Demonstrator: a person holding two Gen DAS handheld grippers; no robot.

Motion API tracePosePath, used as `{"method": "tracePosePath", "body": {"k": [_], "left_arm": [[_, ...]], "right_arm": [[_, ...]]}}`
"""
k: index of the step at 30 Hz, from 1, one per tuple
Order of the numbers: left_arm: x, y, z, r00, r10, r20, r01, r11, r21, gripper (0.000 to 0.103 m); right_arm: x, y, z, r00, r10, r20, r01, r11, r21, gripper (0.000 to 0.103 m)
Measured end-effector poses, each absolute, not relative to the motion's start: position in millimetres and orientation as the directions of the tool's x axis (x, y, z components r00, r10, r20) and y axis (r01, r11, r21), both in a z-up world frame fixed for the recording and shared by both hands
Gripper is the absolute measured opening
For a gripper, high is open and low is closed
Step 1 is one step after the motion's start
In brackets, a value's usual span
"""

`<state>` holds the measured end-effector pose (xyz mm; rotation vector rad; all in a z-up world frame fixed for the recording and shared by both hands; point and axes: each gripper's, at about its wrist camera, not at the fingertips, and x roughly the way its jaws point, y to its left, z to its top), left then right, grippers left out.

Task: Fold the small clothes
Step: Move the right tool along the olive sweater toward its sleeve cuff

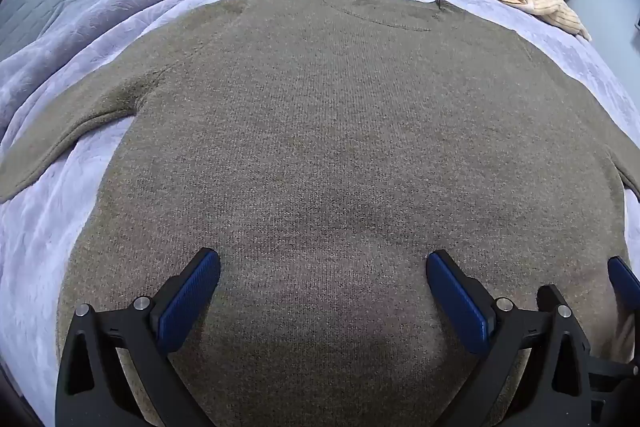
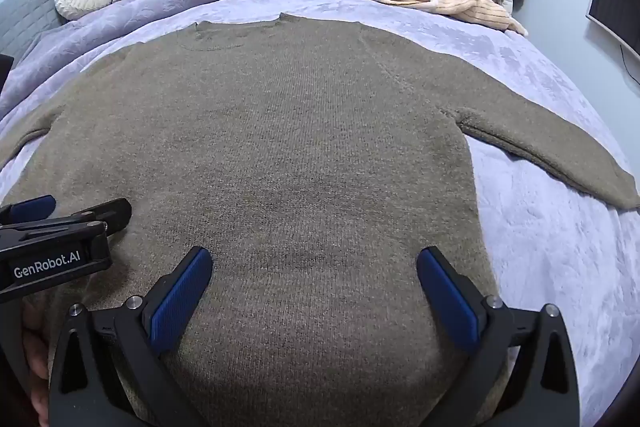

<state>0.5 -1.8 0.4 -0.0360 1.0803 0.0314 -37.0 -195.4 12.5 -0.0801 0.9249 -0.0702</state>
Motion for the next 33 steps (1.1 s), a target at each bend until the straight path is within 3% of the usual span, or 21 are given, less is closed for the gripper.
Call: {"method": "tracePosePath", "body": {"k": [7,14,18,33], "left_arm": [[0,-8,12,0.473,0.027,-0.881,-0.049,0.999,0.004,0.103],[2,-3,27,0.446,0.046,-0.894,-0.068,0.998,0.017,0.103],[5,-5,44,0.419,-0.015,-0.908,-0.047,0.998,-0.038,0.103],[14,-59,80,0.501,-0.006,-0.865,0.043,0.999,0.018,0.103]], "right_arm": [[-34,-194,14,0.596,-0.089,-0.798,0.026,0.995,-0.092,0.102],[-21,-199,17,0.502,-0.051,-0.863,-0.009,0.998,-0.064,0.102],[-22,-205,31,0.524,-0.05,-0.85,0.0,0.998,-0.059,0.102],[-20,-258,74,0.589,-0.084,-0.804,0.09,0.995,-0.038,0.102]]}}
